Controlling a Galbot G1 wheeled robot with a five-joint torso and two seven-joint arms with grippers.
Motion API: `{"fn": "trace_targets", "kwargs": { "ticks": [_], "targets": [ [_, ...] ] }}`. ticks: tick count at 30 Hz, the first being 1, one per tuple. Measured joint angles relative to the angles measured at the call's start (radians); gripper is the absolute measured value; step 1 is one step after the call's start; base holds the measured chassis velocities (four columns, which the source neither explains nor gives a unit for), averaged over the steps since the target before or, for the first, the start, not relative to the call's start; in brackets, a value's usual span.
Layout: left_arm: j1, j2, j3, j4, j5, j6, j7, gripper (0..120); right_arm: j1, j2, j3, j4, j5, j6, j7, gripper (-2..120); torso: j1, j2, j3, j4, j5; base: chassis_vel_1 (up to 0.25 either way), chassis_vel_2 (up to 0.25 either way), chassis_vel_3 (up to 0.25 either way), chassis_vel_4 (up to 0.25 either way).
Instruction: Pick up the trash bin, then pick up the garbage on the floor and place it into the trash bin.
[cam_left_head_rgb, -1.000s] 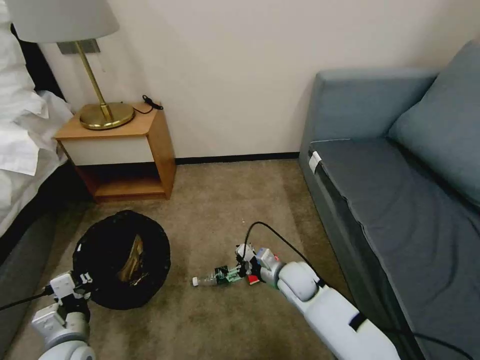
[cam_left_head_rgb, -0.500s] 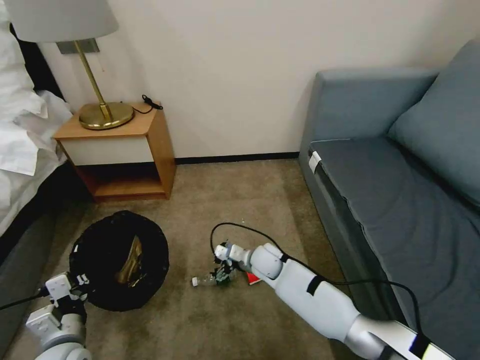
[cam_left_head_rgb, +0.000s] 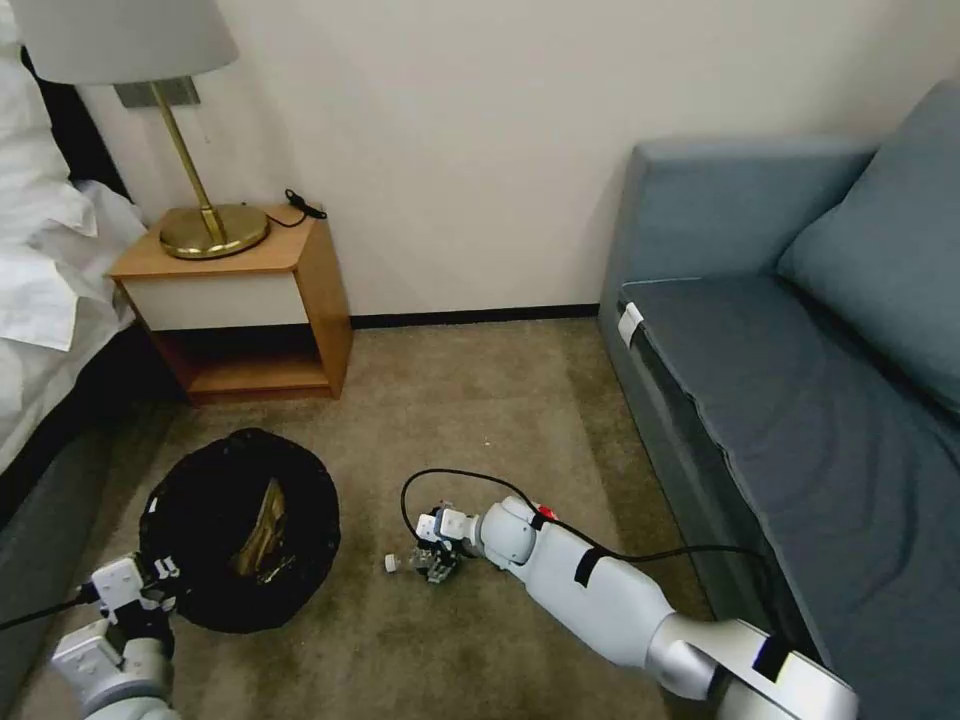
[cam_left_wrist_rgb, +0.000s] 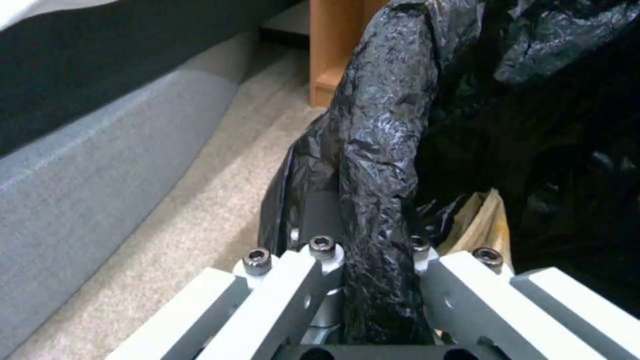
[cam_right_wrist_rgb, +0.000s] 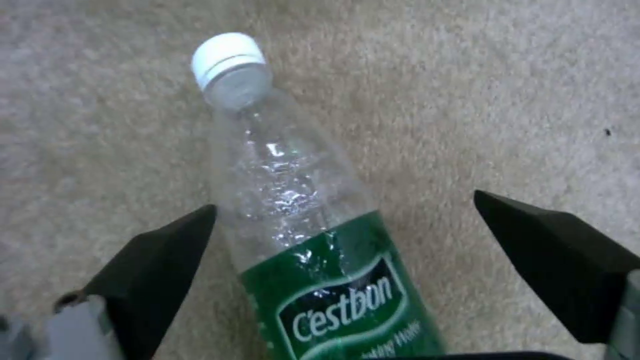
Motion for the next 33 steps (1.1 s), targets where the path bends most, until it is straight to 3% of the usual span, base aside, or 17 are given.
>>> {"fn": "trace_targets", "kwargs": {
  "ticks": [8, 20, 25, 30, 33],
  "targets": [
    [0.016, -0.002, -0.001, -0.007, 0.001, -0.003, 0.001, 3, -0.004, 0.034, 0.024, -0.035, -0.009, 0.025, -0.001, 70, 0.0, 0.0, 0.0, 0.0001, 0.0001, 0.0, 0.0, 0.0, 0.0],
    [0.018, -0.013, 0.001, -0.007, 0.007, -0.01, 0.002, 3, -0.036, 0.02, 0.062, 0.011, -0.009, 0.024, 0.001, 28, 0.0, 0.0, 0.0, 0.0001, 0.0, 0.0, 0.0, 0.0, 0.0],
    [0.016, -0.014, 0.004, -0.002, 0.009, -0.011, 0.002, 3, -0.049, 0.01, 0.083, 0.024, -0.003, 0.029, 0.002, 17, 0.0, 0.0, 0.0, 0.0001, 0.0, 0.0, 0.0, 0.0, 0.0],
    [0.016, -0.012, 0.004, 0.003, 0.009, -0.011, 0.002, 3, -0.066, 0.001, 0.121, 0.046, 0.011, 0.032, 0.003, 15, 0.0, 0.0, 0.0, 0.0, 0.0001, 0.0, 0.0, 0.0, 0.0],
    [0.015, -0.008, 0.004, 0.006, 0.01, -0.013, 0.002, 3, -0.096, -0.007, 0.209, 0.115, 0.078, 0.026, 0.028, 15, 0.0, 0.0, 0.0, -0.0001, 0.0, 0.0, 0.0, 0.0, 0.0]
  ]
}}
